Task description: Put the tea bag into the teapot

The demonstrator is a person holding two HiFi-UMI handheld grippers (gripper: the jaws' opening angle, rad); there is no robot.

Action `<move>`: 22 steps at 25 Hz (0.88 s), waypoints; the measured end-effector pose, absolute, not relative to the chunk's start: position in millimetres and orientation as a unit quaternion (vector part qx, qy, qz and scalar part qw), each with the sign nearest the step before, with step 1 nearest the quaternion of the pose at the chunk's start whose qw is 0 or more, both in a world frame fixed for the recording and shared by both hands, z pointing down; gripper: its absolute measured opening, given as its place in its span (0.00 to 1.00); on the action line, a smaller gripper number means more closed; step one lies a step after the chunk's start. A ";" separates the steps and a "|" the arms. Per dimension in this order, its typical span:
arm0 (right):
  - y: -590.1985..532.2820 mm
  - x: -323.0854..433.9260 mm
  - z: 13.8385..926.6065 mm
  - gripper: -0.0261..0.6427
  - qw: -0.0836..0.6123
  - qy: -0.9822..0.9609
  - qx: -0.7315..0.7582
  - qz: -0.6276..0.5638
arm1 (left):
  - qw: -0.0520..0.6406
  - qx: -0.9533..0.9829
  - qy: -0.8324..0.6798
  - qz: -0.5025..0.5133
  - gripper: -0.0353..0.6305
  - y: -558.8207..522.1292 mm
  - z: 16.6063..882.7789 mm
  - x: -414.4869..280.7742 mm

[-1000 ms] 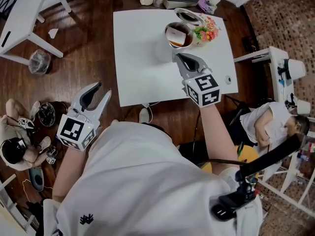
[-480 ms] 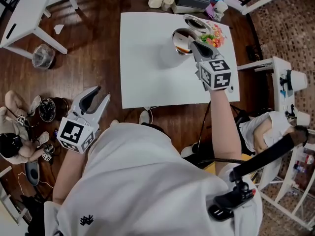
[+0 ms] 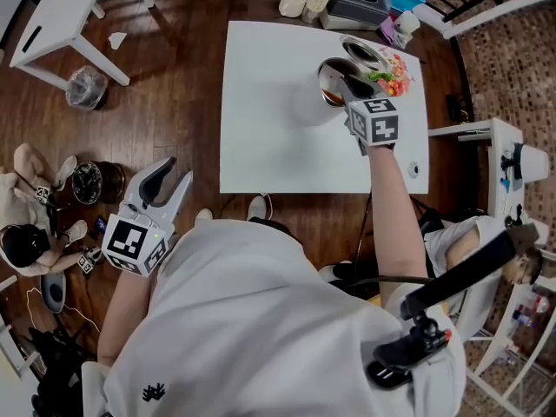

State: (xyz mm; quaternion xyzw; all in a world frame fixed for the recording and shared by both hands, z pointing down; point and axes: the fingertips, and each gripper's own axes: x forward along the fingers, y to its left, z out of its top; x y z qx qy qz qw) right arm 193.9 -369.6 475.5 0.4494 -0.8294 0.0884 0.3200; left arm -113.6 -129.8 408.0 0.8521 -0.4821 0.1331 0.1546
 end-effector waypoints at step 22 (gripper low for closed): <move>-217.5 189.6 391.8 0.20 0.203 -0.805 0.550 0.089 | 0.117 0.926 -0.337 0.128 0.25 -144.7 399.1 -88.7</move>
